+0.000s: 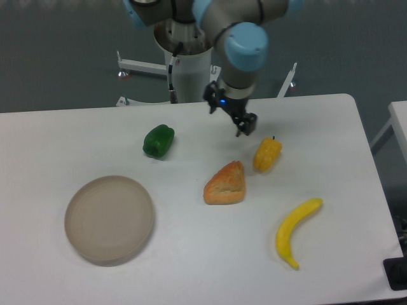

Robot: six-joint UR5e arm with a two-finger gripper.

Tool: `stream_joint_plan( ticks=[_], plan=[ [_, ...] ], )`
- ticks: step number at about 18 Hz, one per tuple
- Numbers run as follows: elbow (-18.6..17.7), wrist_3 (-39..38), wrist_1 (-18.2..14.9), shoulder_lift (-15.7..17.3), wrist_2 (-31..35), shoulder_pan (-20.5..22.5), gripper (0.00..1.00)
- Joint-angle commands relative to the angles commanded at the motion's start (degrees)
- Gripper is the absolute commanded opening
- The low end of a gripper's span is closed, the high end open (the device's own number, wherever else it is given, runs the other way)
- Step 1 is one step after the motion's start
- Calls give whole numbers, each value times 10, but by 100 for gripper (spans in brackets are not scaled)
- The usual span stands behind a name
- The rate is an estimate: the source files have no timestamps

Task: Pick up the green pepper from the table
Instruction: 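Move the open gripper over the green bell pepper and lower onto it, then close the gripper around the green bell pepper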

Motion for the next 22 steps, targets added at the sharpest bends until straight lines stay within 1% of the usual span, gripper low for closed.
stream_joint_plan(
  ticks=[2,4,5,6,7,11,14,22],
  plan=[
    [-6,-55,5,-5,-6,-22,100],
    [-15,-105,21,-16,-25,-41,100],
    [-20,-134,37,-20,-27,-47,100],
    [-22,-159,58,-32,-27,-54,100],
    [-22,-178,67,-40,-27,-63,100],
    [-30,-223,73,-64,-27,-89,100],
    [-31,-226,73,-75,-27,-98,100],
    [-28,-227,70,-60,-29,-102,100]
  ],
)
